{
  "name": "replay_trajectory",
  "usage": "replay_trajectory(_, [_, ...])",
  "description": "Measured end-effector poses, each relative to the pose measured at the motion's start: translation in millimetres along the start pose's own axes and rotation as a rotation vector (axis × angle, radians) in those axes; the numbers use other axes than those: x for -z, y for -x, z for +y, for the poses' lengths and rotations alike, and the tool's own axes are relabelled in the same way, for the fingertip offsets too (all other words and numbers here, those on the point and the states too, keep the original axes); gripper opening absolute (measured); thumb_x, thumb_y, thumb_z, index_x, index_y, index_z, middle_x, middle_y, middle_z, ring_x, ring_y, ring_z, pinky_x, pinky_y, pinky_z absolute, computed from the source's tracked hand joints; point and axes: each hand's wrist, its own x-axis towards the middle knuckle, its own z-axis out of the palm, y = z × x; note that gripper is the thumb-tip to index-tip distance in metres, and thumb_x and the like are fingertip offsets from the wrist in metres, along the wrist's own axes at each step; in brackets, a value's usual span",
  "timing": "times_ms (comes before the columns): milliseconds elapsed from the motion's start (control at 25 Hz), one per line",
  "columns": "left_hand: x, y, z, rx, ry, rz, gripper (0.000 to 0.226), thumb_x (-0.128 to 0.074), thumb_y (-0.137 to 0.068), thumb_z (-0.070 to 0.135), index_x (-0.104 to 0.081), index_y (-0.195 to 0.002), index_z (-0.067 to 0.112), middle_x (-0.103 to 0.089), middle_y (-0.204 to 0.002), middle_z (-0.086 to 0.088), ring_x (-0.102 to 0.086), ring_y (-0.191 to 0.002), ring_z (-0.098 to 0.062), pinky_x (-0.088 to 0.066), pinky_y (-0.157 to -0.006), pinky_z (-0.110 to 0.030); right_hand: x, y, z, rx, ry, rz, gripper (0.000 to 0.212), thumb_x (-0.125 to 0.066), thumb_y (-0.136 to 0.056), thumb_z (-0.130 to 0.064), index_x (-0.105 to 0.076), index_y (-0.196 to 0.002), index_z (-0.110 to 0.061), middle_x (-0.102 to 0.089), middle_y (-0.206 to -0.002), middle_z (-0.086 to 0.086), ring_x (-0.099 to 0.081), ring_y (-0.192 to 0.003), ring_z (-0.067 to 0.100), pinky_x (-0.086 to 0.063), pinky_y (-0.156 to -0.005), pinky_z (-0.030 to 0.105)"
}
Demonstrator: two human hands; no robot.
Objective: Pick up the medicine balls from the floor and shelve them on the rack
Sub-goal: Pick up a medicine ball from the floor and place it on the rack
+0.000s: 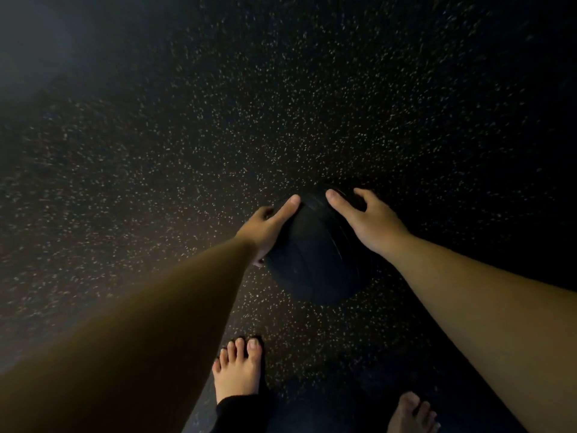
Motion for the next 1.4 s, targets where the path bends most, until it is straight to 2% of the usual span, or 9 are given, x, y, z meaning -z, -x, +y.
replay_trajectory(80, [-26,21,-93,0.24,0.059,-0.037,0.075,-0.03,-0.102,0.065,-0.027,-0.164,0.023,-0.032,-0.169,-0.009,-0.033,-0.153,-0.041,-0.036,-0.119,-0.061,-1,4,0,-0.048,-0.101,-0.003,0.12,-0.057,-0.056,-0.099,-0.037,-0.157,-0.037,-0.042,-0.159,0.004,-0.046,-0.14,0.03,-0.043,-0.1,0.042])
replay_trajectory(160, [-62,39,-186,0.354,-0.199,0.002,0.053,-0.016,-0.115,0.034,-0.012,-0.167,0.024,-0.013,-0.177,-0.012,-0.016,-0.162,-0.037,-0.016,-0.13,-0.051,-3,8,1,-0.07,-0.163,0.013,0.12,-0.064,-0.051,-0.096,-0.041,-0.154,-0.039,-0.046,-0.155,0.002,-0.05,-0.136,0.029,-0.047,-0.106,0.049])
replay_trajectory(240, [-73,46,-230,0.259,-0.413,0.042,0.051,-0.014,-0.116,0.033,-0.01,-0.166,0.032,-0.01,-0.177,-0.011,-0.013,-0.162,-0.034,-0.012,-0.129,-0.048,0,18,2,-0.051,-0.189,0.023,0.118,-0.066,-0.049,-0.093,-0.045,-0.152,-0.038,-0.049,-0.151,0.001,-0.052,-0.132,0.028,-0.048,-0.107,0.051])
replay_trajectory(520, [-57,94,-155,-0.001,-0.592,-0.142,0.052,-0.017,-0.115,0.044,-0.012,-0.166,0.037,-0.016,-0.176,-0.003,-0.022,-0.16,-0.027,-0.015,-0.13,-0.046,83,99,-64,0.086,-0.259,0.063,0.113,-0.069,-0.053,-0.088,-0.047,-0.151,-0.036,-0.054,-0.148,-0.001,-0.054,-0.13,0.022,-0.047,-0.109,0.048])
replay_trajectory(640, [-11,153,31,-0.038,-0.341,-0.093,0.065,-0.036,-0.108,0.061,-0.025,-0.164,0.029,-0.032,-0.17,-0.002,-0.037,-0.154,-0.025,-0.028,-0.126,-0.043,157,157,-133,0.194,-0.295,0.174,0.113,-0.067,-0.053,-0.088,-0.048,-0.151,-0.035,-0.054,-0.149,-0.001,-0.053,-0.129,0.019,-0.046,-0.105,0.041])
replay_trajectory(720, [53,233,210,-0.221,-0.112,0.067,0.098,-0.066,-0.072,0.091,-0.045,-0.153,0.038,-0.057,-0.146,0.003,-0.059,-0.129,-0.023,-0.049,-0.105,-0.039,213,203,-187,0.273,-0.329,0.272,0.114,-0.065,-0.054,-0.09,-0.046,-0.151,-0.036,-0.054,-0.149,-0.002,-0.053,-0.13,0.021,-0.046,-0.104,0.042])
replay_trajectory(840, [120,368,365,-0.549,0.066,0.16,0.146,-0.064,-0.029,0.108,-0.049,-0.155,0.034,-0.061,-0.14,0.001,-0.063,-0.116,-0.022,-0.051,-0.093,-0.034,298,281,-269,0.382,-0.392,0.395,0.116,-0.063,-0.053,-0.093,-0.046,-0.152,-0.036,-0.055,-0.148,-0.002,-0.055,-0.131,0.024,-0.048,-0.108,0.049])
replay_trajectory(1120, [179,686,580,-1.039,0.028,0.236,0.125,-0.062,-0.045,0.098,-0.055,-0.151,0.032,-0.066,-0.142,0.0,-0.065,-0.123,-0.023,-0.046,-0.095,-0.028,504,548,-418,0.665,-0.553,0.747,0.105,-0.063,-0.059,-0.091,-0.053,-0.145,-0.032,-0.063,-0.139,-0.005,-0.06,-0.127,0.022,-0.048,-0.105,0.04])
replay_trajectory(1400, [125,971,696,-1.549,0.055,-0.002,0.109,-0.077,-0.045,0.095,-0.066,-0.135,0.035,-0.074,-0.123,0.006,-0.072,-0.109,-0.018,-0.059,-0.099,-0.041,657,832,-424,0.865,-0.625,1.209,0.111,-0.065,-0.06,-0.09,-0.045,-0.153,-0.035,-0.057,-0.148,-0.005,-0.055,-0.132,0.018,-0.044,-0.104,0.032])
